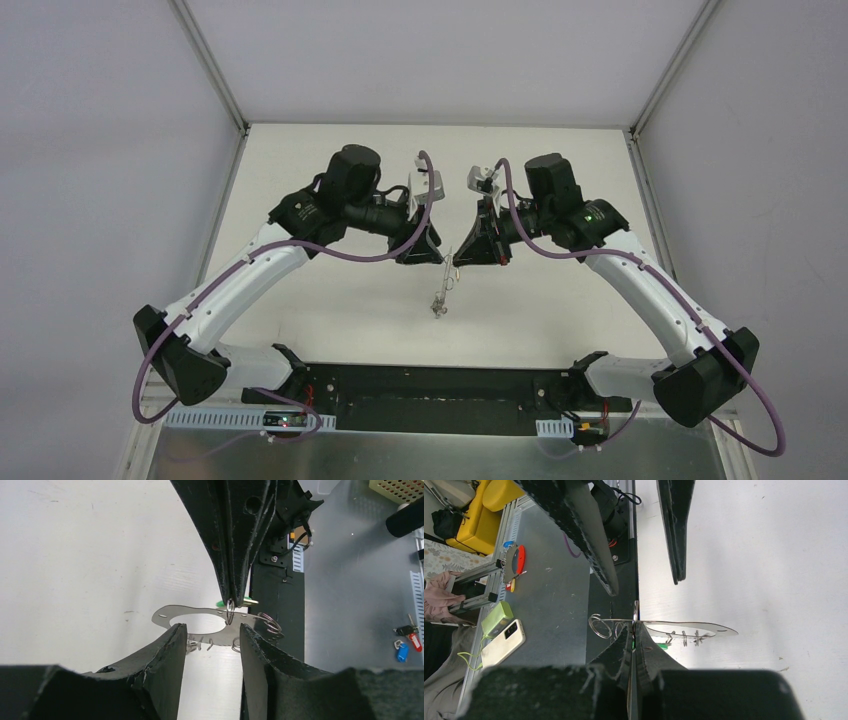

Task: Put the keys on the keyring

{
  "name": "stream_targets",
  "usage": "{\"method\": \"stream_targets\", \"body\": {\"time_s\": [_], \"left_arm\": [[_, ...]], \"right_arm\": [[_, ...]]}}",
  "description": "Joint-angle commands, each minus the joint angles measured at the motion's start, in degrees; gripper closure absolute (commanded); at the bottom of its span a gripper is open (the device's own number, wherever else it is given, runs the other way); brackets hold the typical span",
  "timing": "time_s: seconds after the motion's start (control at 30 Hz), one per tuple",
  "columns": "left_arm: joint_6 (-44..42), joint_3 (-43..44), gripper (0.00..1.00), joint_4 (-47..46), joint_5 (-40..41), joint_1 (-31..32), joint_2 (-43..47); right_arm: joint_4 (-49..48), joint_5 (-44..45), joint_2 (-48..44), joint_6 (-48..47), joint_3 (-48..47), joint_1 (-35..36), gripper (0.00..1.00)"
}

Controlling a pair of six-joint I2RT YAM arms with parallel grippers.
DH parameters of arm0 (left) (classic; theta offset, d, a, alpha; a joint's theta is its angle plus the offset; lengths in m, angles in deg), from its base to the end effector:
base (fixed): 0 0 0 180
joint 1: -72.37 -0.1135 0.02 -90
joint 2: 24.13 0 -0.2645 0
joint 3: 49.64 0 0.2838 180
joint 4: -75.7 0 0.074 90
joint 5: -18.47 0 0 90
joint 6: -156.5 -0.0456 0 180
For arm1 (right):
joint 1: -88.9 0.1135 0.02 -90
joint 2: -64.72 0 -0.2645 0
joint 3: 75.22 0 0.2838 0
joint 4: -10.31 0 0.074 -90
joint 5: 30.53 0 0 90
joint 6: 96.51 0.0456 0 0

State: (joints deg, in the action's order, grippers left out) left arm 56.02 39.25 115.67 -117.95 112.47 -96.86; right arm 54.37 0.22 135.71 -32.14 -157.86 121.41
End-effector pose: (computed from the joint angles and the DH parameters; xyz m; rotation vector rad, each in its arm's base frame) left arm 0.2162 -0.2253 0.4025 1.3238 1.5280 -1.1316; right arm 0.2268 0.1910 0.3687 -1.4683 1.3969 1.1618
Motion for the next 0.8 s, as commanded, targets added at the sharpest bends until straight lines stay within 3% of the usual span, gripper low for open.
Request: {"method": "stream_targets", "body": {"time_s": [0.0, 0.5, 0.77], "left_arm": [[1.8, 3.4, 0.58, -2.7, -1.8, 0.6, -1.9], [6.2, 2.5, 0.76, -5.5, -8.3, 1.2, -3.7], [6.3, 0.6, 0.70, -6.7, -7.5, 1.2, -3.2]], "right_arm": [[-3.1, -2.6, -0.9, 0.7, 0.1, 0.2, 1.00], [-4.2, -1.8, -1.9, 0.9, 1.5, 0.2, 1.00], [-4.3, -2.1, -2.1, 1.3, 1.6, 0.1, 1.00]]}}
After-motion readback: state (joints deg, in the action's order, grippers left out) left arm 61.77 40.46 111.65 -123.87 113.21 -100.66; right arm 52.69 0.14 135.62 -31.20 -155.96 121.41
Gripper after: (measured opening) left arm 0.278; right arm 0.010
